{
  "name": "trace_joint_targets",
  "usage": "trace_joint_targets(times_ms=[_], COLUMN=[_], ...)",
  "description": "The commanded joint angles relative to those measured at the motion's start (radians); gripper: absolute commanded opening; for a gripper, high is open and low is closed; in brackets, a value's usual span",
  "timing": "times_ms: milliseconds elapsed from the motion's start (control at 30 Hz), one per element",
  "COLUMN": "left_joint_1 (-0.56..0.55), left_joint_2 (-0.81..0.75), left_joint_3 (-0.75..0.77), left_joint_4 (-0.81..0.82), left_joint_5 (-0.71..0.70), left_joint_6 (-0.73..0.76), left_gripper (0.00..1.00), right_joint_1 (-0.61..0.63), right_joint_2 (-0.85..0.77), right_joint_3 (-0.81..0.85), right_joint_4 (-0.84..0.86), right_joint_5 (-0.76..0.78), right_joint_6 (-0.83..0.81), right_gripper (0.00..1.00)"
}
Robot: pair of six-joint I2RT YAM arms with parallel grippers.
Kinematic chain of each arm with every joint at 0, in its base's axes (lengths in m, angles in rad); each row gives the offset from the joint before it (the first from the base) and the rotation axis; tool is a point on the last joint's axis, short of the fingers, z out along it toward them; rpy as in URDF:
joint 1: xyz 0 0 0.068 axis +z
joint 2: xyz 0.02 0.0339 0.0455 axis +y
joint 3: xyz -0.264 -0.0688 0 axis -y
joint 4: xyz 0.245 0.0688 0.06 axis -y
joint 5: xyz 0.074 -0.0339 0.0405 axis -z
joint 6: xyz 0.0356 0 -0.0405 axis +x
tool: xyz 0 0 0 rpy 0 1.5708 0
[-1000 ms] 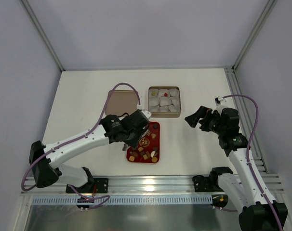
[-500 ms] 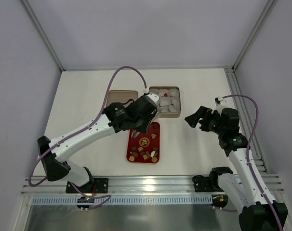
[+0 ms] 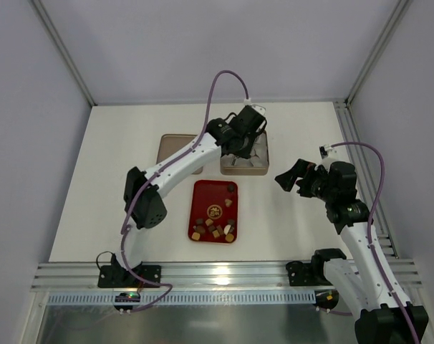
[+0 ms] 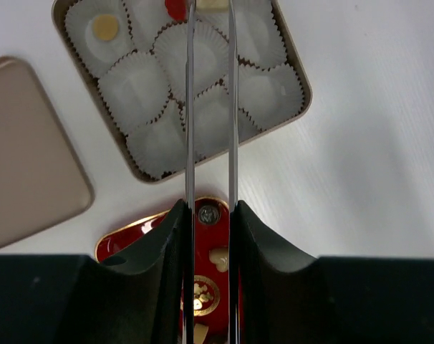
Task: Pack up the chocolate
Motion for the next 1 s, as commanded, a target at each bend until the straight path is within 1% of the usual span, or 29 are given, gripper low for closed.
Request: trace_joint_targets(times_ms=[0, 67, 200, 500, 667, 800, 900, 967], left_joint_1=[0.016, 0.02, 0.037, 0.042, 0.042, 0.042, 0.043, 0.045], left_joint_2=[0.075, 0.143, 0.211, 0.232, 0.254, 0.261, 0.261, 0.263], left_joint_3=[0.173, 0.249, 0.299, 0.26, 0.259, 0.259, 0.259, 0.259], left_joint_4=[0.05, 0.046, 0.056, 0.075, 0.079, 0.081, 0.079, 0.078], left_joint_5=[0.004, 0.004, 0.026, 0.036, 0.049, 0.049, 0.044, 0.043], left_joint_6=[0.038, 0.037, 0.023, 0.004, 0.003, -0.002, -0.005, -0.005], left_gripper=[0.22, 0.22, 0.23, 0.23, 0.29, 0.31, 0.35, 0.35], right_joint_1=[0.004, 0.004, 0.004, 0.004, 0.004, 0.005, 0.004, 0.006], right_joint_2=[-0.026, -0.033, -0.043, -0.044, -0.049, -0.05, -0.052, -0.052], right_joint_3=[0.055, 0.059, 0.062, 0.049, 0.042, 0.039, 0.041, 0.041], right_joint_4=[-0.015, -0.026, -0.038, -0.036, -0.036, -0.035, -0.036, -0.039], right_joint_5=[-0.011, -0.004, -0.004, -0.007, -0.007, -0.007, -0.007, -0.007], right_joint_6=[-0.019, -0.025, -0.031, -0.034, -0.034, -0.034, -0.034, -0.035], right_gripper=[1.0, 1.0, 1.0, 1.0, 1.0, 1.0, 1.0, 1.0])
